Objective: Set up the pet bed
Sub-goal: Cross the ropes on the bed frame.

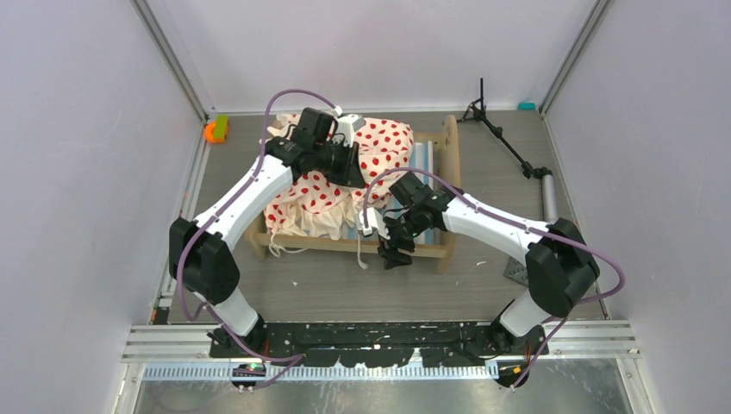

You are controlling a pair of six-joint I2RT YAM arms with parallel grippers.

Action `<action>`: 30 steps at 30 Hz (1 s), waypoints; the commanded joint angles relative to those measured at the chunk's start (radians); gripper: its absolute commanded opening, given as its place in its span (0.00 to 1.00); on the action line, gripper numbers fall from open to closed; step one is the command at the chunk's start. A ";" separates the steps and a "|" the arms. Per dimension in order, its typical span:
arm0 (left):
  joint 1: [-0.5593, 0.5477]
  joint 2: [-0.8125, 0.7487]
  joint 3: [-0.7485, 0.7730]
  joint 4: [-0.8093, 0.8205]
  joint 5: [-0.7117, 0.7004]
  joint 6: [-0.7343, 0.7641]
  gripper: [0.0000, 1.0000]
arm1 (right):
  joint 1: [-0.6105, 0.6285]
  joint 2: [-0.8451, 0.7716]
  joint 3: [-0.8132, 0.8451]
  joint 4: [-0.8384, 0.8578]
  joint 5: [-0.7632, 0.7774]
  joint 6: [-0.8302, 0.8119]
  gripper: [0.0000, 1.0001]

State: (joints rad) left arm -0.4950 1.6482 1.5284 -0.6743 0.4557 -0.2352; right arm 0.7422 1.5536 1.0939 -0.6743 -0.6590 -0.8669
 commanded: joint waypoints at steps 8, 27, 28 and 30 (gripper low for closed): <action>0.005 0.016 0.002 0.021 0.037 -0.009 0.00 | 0.008 0.075 0.016 -0.080 0.023 -0.027 0.64; -0.013 0.019 -0.037 0.060 0.071 -0.044 0.00 | 0.002 -0.162 -0.046 0.106 0.087 0.087 0.68; -0.014 0.017 -0.039 0.062 0.072 -0.044 0.00 | 0.000 -0.154 -0.051 0.116 0.102 0.092 0.69; -0.014 0.015 -0.040 0.061 0.071 -0.042 0.00 | -0.009 -0.138 -0.054 0.134 0.118 0.106 0.70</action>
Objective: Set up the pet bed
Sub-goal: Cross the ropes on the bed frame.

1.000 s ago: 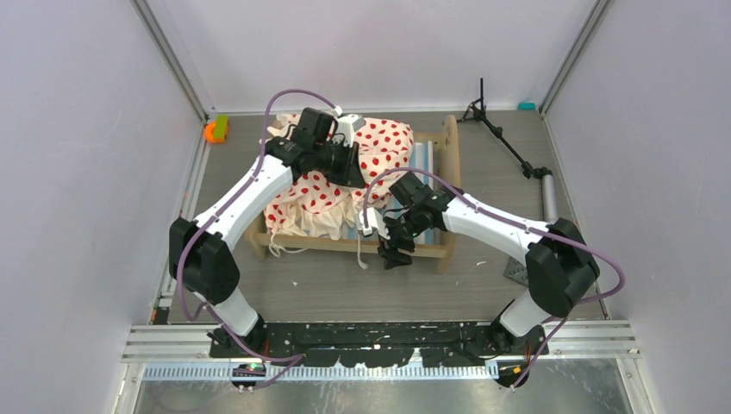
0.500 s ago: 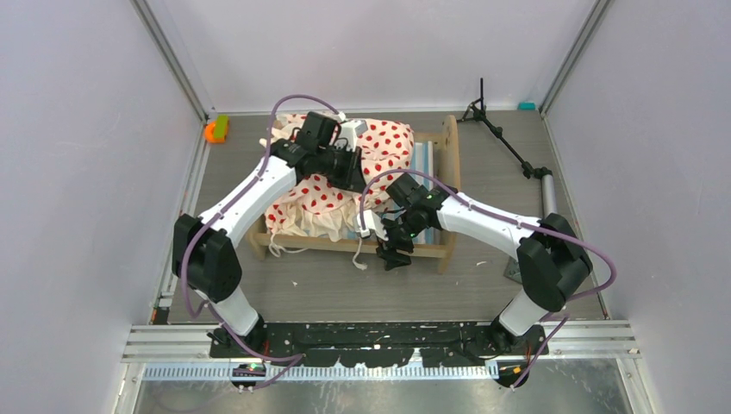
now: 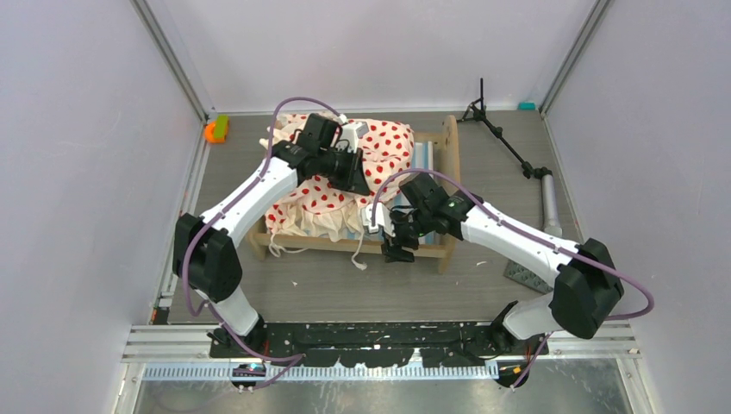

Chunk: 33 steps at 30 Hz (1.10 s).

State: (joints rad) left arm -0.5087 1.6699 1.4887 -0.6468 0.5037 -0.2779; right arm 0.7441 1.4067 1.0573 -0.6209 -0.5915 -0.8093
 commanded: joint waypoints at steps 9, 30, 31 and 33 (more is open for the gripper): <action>0.000 -0.004 0.008 0.025 0.015 0.008 0.00 | -0.023 0.097 0.004 0.118 0.026 0.072 0.73; 0.000 0.001 0.006 0.031 0.015 0.000 0.00 | -0.022 0.152 0.091 -0.253 -0.253 -0.139 0.56; 0.000 0.001 0.004 0.031 0.014 0.001 0.00 | -0.021 0.159 0.092 -0.256 -0.250 -0.137 0.56; 0.000 0.001 0.003 0.031 0.015 0.001 0.00 | -0.019 0.174 0.092 -0.257 -0.232 -0.133 0.56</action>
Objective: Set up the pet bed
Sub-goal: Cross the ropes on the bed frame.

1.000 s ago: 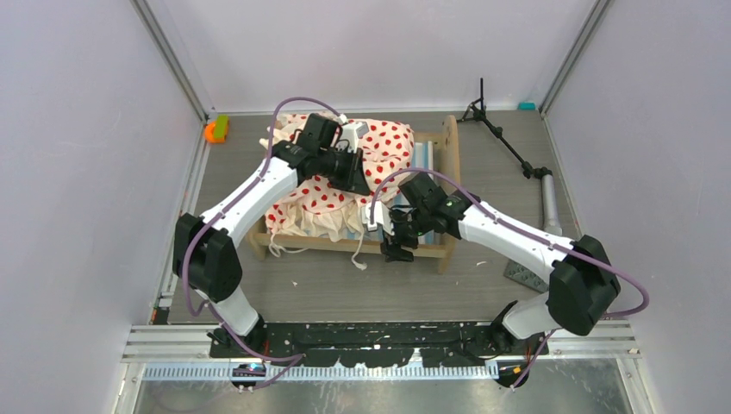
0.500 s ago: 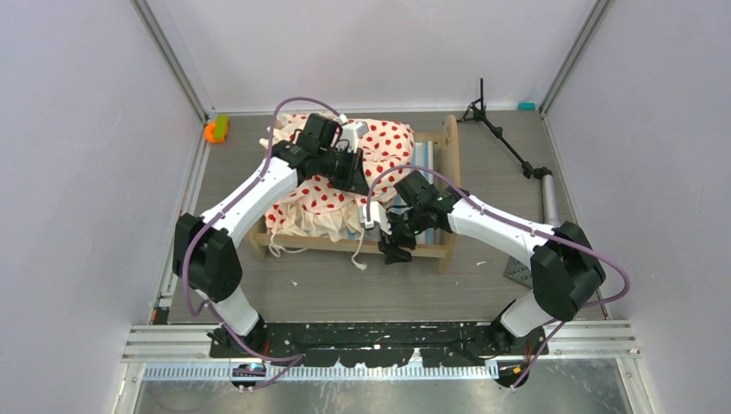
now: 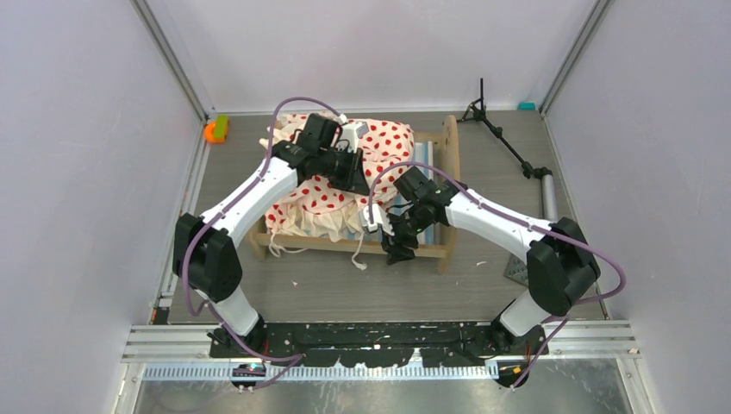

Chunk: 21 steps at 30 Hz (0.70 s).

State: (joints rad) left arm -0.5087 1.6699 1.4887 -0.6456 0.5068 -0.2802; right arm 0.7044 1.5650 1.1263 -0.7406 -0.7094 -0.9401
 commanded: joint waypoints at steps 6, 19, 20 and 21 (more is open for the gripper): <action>0.000 0.010 -0.007 0.031 0.015 0.003 0.00 | 0.037 0.037 -0.037 0.004 0.009 0.113 0.56; -0.001 0.035 -0.035 0.049 0.031 -0.004 0.00 | 0.060 0.043 -0.139 0.192 0.142 0.216 0.57; 0.000 0.034 -0.037 0.049 0.030 -0.005 0.00 | 0.059 0.036 -0.136 0.193 0.142 0.214 0.57; 0.000 0.034 -0.037 0.050 0.030 -0.005 0.00 | 0.059 0.024 -0.133 0.196 0.141 0.213 0.57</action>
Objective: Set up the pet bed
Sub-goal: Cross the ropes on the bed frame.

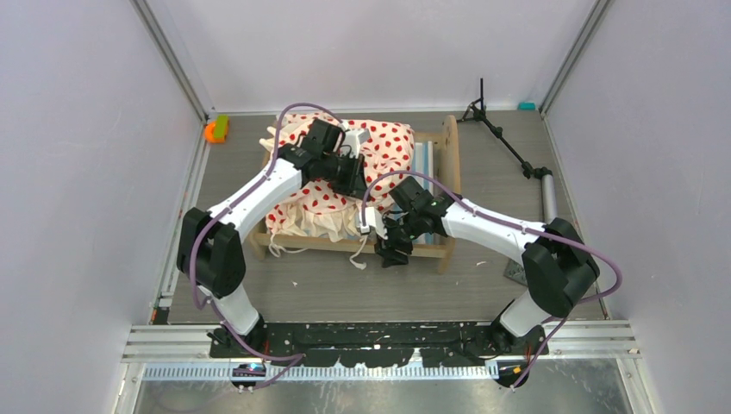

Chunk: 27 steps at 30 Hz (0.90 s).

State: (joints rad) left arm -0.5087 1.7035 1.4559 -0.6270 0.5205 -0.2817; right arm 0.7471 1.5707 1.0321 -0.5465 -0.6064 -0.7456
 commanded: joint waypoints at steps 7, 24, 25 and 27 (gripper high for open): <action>-0.008 0.002 -0.003 0.029 0.017 0.003 0.00 | 0.015 -0.127 -0.021 0.077 0.038 0.075 0.64; -0.052 0.004 -0.031 0.026 0.020 0.010 0.00 | 0.015 -0.283 -0.051 0.100 0.121 0.154 0.68; -0.052 0.002 -0.035 0.028 0.020 0.007 0.00 | 0.015 -0.283 -0.055 0.095 0.124 0.155 0.68; -0.052 -0.006 -0.044 0.035 0.015 0.004 0.00 | 0.015 -0.271 -0.058 0.075 0.119 0.137 0.68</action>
State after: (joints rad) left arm -0.5583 1.7126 1.4277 -0.6193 0.5243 -0.2810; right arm 0.7620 1.3243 0.9798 -0.4789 -0.4946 -0.6147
